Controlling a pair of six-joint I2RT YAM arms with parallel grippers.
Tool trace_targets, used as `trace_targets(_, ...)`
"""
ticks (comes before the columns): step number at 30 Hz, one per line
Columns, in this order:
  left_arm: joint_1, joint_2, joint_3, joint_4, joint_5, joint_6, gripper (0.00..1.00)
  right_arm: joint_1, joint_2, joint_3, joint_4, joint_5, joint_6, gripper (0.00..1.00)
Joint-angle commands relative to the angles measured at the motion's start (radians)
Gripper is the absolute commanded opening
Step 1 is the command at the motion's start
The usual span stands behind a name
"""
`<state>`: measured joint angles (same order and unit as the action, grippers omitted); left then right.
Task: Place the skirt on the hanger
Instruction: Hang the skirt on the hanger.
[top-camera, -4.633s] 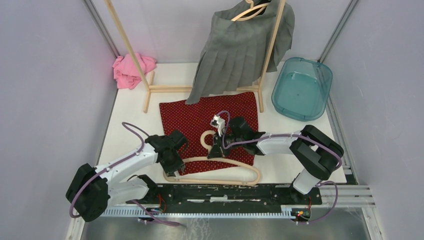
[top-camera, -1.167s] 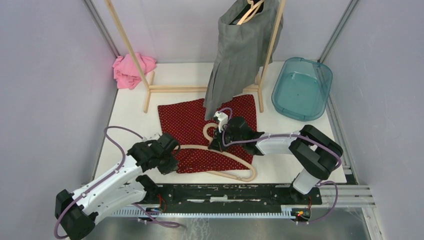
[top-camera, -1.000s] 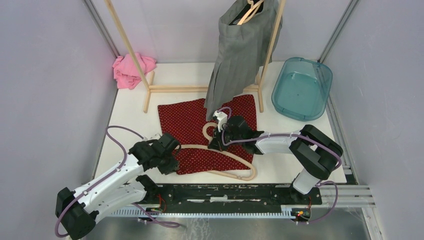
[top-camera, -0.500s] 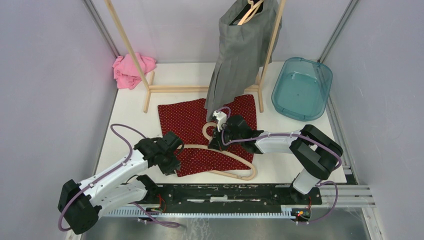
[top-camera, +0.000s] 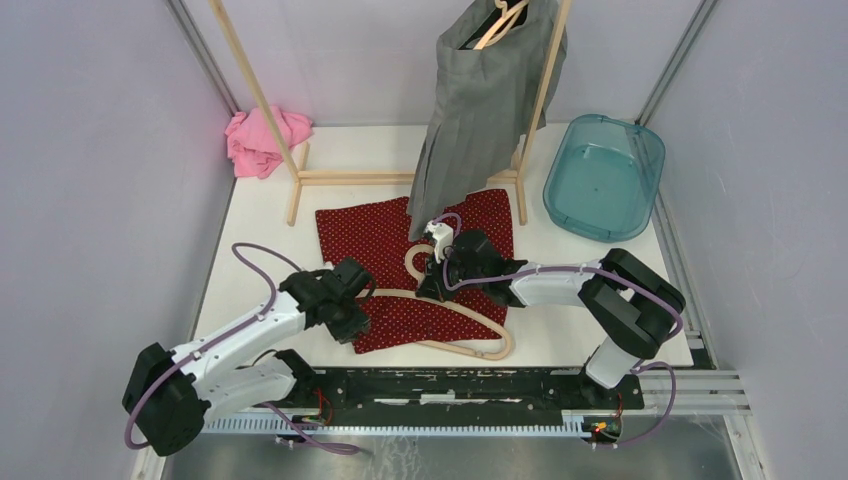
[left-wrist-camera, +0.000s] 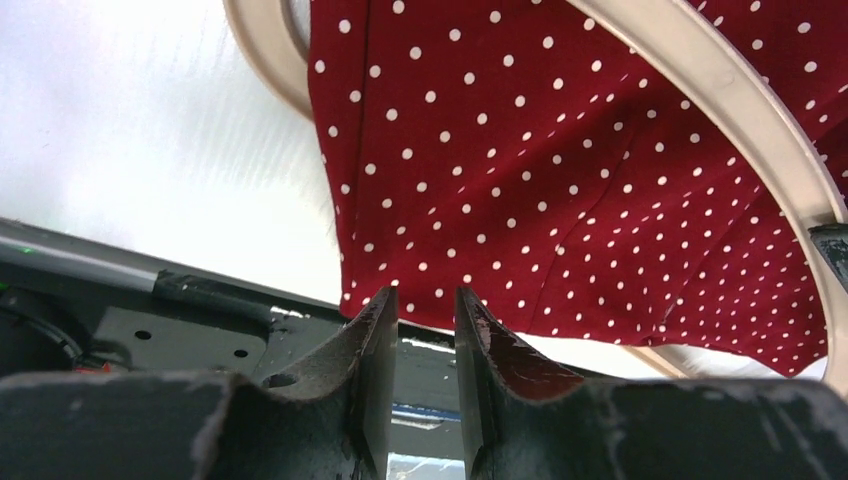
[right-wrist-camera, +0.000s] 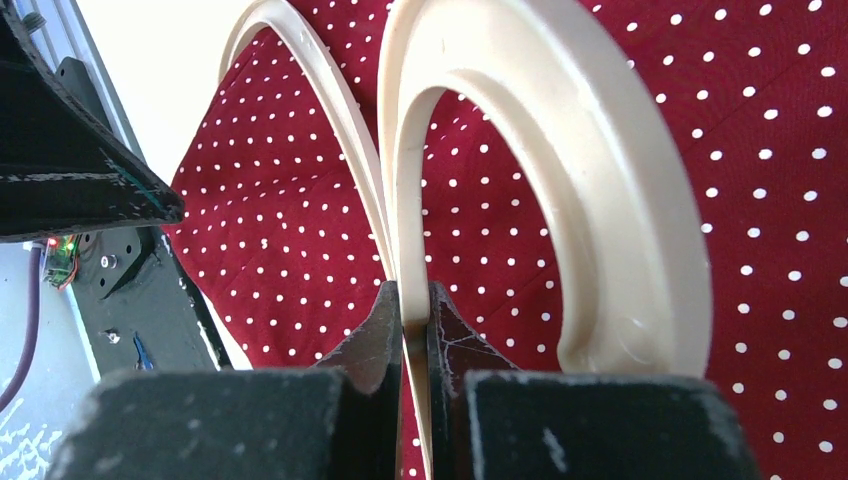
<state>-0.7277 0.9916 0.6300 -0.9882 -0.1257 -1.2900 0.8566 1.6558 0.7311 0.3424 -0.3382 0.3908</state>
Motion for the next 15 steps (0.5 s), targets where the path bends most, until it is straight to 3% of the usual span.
trace_targets(1,0.001,0.024,-0.036,0.097,-0.009,-0.031,0.34,0.000,0.022,0.018,-0.044,0.023,-0.043,0.01)
trace_targets(8,-0.004,0.070,-0.092,0.155,-0.019,-0.045,0.25,0.001,0.032,0.023,-0.046,0.005,-0.047,0.01)
trace_targets(15,-0.004,0.106,-0.102,0.070,-0.029,-0.140,0.14,-0.008,0.030,0.027,-0.059,0.028,-0.065,0.01)
